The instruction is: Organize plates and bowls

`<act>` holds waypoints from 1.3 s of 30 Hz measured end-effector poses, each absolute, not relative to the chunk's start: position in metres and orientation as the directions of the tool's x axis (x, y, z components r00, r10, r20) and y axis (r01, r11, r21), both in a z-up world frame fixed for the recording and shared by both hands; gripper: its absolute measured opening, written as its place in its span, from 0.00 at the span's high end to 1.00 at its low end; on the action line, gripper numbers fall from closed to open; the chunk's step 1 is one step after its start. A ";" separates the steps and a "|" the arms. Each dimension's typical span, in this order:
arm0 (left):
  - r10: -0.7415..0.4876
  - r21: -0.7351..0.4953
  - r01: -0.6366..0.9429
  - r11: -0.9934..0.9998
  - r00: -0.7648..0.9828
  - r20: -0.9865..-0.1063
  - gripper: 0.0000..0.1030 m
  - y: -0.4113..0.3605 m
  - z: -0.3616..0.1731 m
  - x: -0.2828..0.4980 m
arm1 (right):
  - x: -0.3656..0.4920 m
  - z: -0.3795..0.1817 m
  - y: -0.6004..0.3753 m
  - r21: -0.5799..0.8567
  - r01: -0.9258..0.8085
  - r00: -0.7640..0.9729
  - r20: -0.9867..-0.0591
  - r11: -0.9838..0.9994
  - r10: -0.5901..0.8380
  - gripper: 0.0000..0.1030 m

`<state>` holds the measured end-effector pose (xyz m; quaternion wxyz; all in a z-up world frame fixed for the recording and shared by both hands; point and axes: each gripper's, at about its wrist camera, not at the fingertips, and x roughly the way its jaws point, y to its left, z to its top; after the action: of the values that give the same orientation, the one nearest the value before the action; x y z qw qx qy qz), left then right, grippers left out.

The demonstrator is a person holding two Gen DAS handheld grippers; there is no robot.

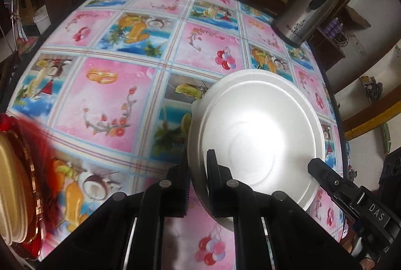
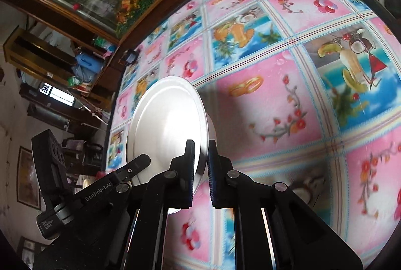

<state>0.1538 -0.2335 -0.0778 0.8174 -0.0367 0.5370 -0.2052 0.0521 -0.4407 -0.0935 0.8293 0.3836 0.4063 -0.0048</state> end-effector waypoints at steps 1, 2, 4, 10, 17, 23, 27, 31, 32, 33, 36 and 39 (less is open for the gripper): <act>-0.376 -0.279 0.297 0.913 0.352 -0.857 0.90 -0.229 -0.073 0.151 | 0.050 -0.088 -0.436 0.633 0.308 0.675 -0.672 0.711 0.306 0.90; -0.375 -0.274 0.297 0.915 0.367 -0.851 0.90 -0.222 -0.067 0.146 | 0.048 -0.083 -0.431 0.633 0.296 0.678 -0.667 0.716 0.309 0.90; -0.375 -0.268 0.297 0.916 0.402 -0.835 0.90 -0.207 -0.055 0.136 | 0.045 -0.071 -0.417 0.634 0.266 0.685 -0.654 0.726 0.320 0.90; -0.359 -0.266 0.250 0.931 0.488 -0.796 0.89 -0.130 -0.024 0.112 | 0.051 -0.041 -0.356 0.637 0.140 0.679 -0.619 0.758 0.396 0.90; -0.261 -0.221 0.140 0.965 0.555 -0.790 0.88 -0.030 -0.009 0.093 | 0.076 -0.028 -0.257 0.633 -0.014 0.619 -0.602 0.774 0.504 0.90; -0.176 -0.183 0.047 0.982 0.579 -0.796 0.87 0.033 -0.007 0.085 | 0.097 -0.032 -0.186 0.609 -0.093 0.561 -0.622 0.788 0.546 0.90; -0.160 -0.172 0.033 0.985 0.564 -0.810 0.87 0.049 -0.012 0.089 | 0.106 -0.038 -0.165 0.594 -0.105 0.542 -0.638 0.797 0.547 0.90; -0.164 -0.184 0.020 0.983 0.555 -0.815 0.87 0.054 -0.021 0.090 | 0.109 -0.047 -0.155 0.585 -0.099 0.526 -0.656 0.805 0.542 0.90; -0.165 -0.187 0.017 0.982 0.555 -0.816 0.87 0.055 -0.023 0.090 | 0.109 -0.049 -0.153 0.583 -0.097 0.523 -0.660 0.807 0.539 0.90; -0.167 -0.189 0.017 0.982 0.554 -0.816 0.87 0.056 -0.024 0.089 | 0.110 -0.050 -0.152 0.580 -0.094 0.522 -0.663 0.809 0.537 0.90; -0.160 -0.180 0.019 0.983 0.561 -0.812 0.87 0.057 -0.024 0.087 | 0.109 -0.049 -0.150 0.578 -0.093 0.521 -0.665 0.810 0.535 0.90; -0.147 -0.169 0.016 0.986 0.576 -0.804 0.87 0.057 -0.021 0.086 | 0.108 -0.048 -0.146 0.571 -0.101 0.523 -0.666 0.814 0.532 0.90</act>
<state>0.0857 0.0571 -0.0209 0.8849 -0.0716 0.4579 -0.0459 0.1083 -0.1457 -0.0475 0.8393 0.2390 0.4504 0.1887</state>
